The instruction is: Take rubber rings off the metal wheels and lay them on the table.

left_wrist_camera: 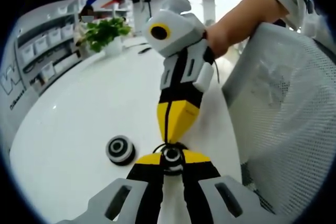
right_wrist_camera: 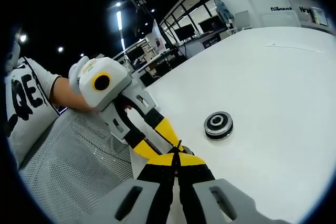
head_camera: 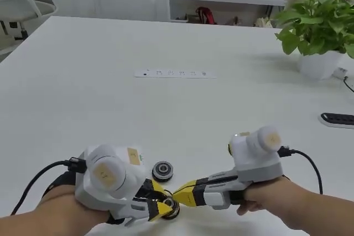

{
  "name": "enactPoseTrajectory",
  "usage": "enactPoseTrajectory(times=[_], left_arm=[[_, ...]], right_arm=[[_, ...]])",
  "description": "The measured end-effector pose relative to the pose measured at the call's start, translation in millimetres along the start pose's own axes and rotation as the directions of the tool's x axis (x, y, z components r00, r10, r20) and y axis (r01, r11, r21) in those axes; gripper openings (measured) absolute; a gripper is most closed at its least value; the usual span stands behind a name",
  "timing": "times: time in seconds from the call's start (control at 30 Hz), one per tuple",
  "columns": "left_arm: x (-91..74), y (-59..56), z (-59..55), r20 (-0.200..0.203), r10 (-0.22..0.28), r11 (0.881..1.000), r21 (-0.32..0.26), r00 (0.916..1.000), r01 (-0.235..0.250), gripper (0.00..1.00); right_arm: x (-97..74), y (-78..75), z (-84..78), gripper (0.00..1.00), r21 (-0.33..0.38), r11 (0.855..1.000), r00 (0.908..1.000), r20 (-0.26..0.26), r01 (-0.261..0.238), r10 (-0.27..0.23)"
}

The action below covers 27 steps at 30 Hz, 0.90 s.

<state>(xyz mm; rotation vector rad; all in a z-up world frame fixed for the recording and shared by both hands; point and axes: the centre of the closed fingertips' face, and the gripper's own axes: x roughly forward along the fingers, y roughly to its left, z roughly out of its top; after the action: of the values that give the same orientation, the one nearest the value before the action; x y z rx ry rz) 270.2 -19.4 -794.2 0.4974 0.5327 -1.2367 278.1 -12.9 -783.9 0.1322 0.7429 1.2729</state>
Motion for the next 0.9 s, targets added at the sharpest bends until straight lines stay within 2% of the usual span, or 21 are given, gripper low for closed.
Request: enactPoseTrajectory(times=[0.9], left_arm=[[-2.5, -0.1, 0.3, -0.004, -0.013, 1.0, 0.016, 0.9999, 0.013, 0.15]], right_arm=[[-1.0, -2.4, -1.1, 0.0, -0.006, 1.0, 1.0, -0.003, 0.007, -0.007]])
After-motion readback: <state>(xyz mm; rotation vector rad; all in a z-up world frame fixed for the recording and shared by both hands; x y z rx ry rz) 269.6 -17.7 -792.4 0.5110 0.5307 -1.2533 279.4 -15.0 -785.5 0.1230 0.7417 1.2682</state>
